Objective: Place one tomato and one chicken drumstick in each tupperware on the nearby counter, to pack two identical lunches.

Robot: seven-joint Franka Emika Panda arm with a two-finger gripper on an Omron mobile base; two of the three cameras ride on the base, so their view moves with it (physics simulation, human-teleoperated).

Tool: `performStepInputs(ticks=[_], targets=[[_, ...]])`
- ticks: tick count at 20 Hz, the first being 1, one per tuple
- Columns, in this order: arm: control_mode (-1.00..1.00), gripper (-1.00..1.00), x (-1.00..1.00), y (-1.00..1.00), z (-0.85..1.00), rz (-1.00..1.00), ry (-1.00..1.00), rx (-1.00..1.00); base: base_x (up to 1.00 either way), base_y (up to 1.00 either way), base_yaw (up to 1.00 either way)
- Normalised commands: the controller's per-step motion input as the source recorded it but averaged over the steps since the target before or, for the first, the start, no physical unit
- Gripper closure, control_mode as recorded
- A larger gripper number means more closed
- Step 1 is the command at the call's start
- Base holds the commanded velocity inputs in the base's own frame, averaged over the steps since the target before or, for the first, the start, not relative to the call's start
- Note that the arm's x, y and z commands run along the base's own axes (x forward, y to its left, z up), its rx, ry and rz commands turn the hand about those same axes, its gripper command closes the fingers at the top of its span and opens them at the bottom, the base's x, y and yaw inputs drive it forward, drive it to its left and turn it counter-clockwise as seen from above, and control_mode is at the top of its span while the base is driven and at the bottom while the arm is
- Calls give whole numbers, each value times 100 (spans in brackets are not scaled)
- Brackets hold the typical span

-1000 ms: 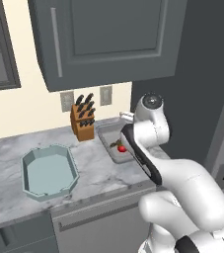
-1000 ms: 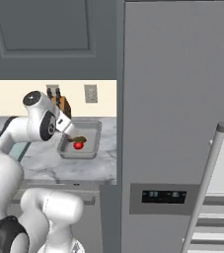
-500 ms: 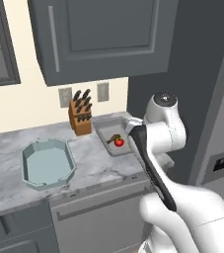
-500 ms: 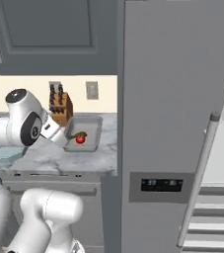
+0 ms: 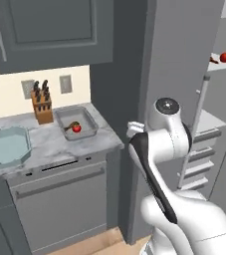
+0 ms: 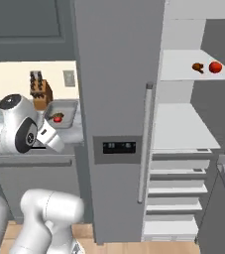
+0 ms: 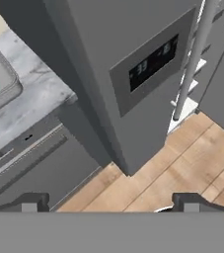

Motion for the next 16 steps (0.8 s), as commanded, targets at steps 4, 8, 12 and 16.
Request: performStepInputs(ticks=[4, 8, 12, 16], targets=[[100, -100, 0, 0, 0, 0, 0, 0, -1, -100, -7], [100, -100, 0, 0, 0, 0, 0, 0, 0, -100, 0], [100, -100, 0, 0, 0, 0, 0, 0, 0, -100, 0], [100, -100, 0, 0, 0, 0, 0, 0, 34, -69, 0]])
